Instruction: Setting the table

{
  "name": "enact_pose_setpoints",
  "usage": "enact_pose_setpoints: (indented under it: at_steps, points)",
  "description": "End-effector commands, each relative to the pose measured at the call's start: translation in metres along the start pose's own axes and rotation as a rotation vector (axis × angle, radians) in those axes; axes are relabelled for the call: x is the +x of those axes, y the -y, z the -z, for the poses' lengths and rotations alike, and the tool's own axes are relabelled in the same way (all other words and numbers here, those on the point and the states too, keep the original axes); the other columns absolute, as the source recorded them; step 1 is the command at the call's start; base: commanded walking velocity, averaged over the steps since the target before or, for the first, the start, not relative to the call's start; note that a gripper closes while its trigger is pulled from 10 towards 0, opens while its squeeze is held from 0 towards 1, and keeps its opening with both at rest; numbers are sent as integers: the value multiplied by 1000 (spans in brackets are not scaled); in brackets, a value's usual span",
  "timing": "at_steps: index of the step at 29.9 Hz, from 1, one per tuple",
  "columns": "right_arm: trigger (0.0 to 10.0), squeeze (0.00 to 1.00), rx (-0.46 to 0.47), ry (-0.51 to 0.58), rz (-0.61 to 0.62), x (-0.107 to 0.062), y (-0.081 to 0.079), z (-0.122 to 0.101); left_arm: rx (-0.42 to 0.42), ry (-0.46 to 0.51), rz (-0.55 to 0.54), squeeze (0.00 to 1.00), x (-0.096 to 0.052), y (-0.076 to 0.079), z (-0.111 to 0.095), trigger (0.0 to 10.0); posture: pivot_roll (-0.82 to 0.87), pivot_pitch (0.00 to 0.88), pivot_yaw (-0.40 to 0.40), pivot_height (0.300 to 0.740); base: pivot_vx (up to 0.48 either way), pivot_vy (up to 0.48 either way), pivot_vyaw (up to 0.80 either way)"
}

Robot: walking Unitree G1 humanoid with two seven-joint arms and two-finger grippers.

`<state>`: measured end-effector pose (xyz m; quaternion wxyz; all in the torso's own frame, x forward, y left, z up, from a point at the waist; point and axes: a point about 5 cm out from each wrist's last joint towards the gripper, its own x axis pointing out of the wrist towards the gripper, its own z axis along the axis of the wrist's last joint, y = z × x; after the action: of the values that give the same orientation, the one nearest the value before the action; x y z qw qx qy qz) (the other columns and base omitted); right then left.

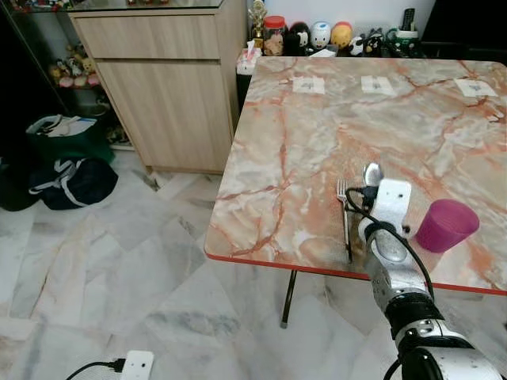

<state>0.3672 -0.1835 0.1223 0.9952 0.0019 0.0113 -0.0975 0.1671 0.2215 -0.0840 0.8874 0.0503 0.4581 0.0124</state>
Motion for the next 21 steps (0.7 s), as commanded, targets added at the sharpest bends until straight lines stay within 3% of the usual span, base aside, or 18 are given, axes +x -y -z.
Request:
enact_pose_setpoints:
  at_steps: [1,5,12,21]
  points:
    - [10000,0,-34,105,-31,-3,-6,-13,1,-23,-10,0,-1,2,7,10000,-31,82,28,740,0,0,0]
    - [10000,0,-43,198,-59,-8,-12,-25,3,-15,-1,0,1,12,3,10000,-34,84,28,740,0,0,0]
    - [10000,0,-42,289,-133,-31,-28,-30,1,-5,-3,0,1,11,3,10000,-41,81,22,740,0,0,0]
    - [10000,0,-1,333,-113,-53,-24,-35,27,18,1,0,0,9,2,10000,-56,74,26,740,0,-77,0]
